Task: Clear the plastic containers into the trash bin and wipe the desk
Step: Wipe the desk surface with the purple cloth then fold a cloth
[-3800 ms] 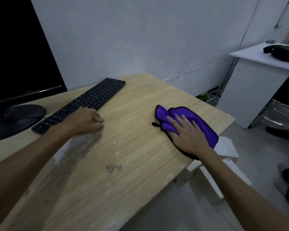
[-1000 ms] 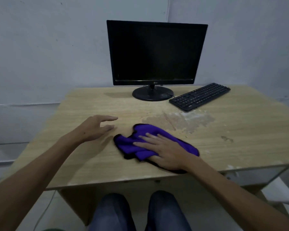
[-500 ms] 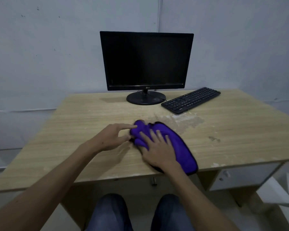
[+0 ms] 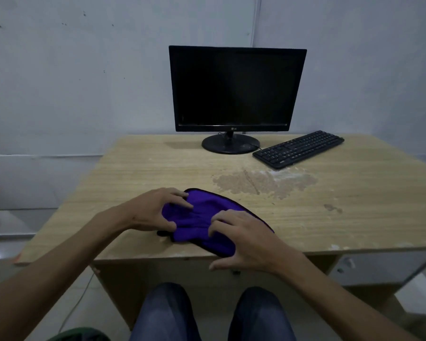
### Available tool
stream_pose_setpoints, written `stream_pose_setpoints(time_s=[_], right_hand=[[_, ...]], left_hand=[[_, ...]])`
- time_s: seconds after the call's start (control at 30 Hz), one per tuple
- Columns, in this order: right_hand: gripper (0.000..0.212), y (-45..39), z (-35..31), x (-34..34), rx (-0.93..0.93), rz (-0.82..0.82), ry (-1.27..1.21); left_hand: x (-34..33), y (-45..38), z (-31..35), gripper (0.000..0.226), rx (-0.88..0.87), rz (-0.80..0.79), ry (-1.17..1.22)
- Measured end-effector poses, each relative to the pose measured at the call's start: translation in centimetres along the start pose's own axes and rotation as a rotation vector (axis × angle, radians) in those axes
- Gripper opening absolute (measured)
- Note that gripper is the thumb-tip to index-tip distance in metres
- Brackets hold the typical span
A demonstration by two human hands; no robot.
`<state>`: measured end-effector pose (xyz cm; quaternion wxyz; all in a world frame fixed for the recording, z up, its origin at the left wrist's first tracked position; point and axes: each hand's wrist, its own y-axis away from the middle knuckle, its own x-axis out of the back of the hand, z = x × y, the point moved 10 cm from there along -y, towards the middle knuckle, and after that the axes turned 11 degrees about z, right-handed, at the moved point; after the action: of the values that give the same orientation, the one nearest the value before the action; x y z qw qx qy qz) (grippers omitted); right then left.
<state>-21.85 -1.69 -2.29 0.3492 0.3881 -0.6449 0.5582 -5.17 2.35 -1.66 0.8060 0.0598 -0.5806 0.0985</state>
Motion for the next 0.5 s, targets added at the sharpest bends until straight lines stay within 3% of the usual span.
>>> stream_pose_setpoints(time_s=[0.1,0.23,0.33,0.4,0.5], right_hand=[[0.037,0.4,0.7,0.6,-0.009,-0.031,-0.007],[0.018,0.0,1.6,0.5,-0.116,-0.146,-0.173],[0.01,-1.5,2.8,2.9,-0.255,-0.024,-0.331],[0.008,-2.8,3.8,5.0,-0.369,0.087,-0.408],[0.011,-5.0,4.6,8.3,-0.429,0.224,-0.448]], left_hand=[[-0.3,0.7,1.1,0.053,-0.05,-0.017,-0.059],[-0.9,0.9,1.8,0.066,-0.062,-0.026,-0.12],[-0.2,0.6,3.3,0.067,-0.111,0.048,-0.057],[0.8,0.4,4.9,0.067,-0.143,0.12,0.113],[3.9,-0.6,6.4,0.037,-0.149,0.289,0.295]])
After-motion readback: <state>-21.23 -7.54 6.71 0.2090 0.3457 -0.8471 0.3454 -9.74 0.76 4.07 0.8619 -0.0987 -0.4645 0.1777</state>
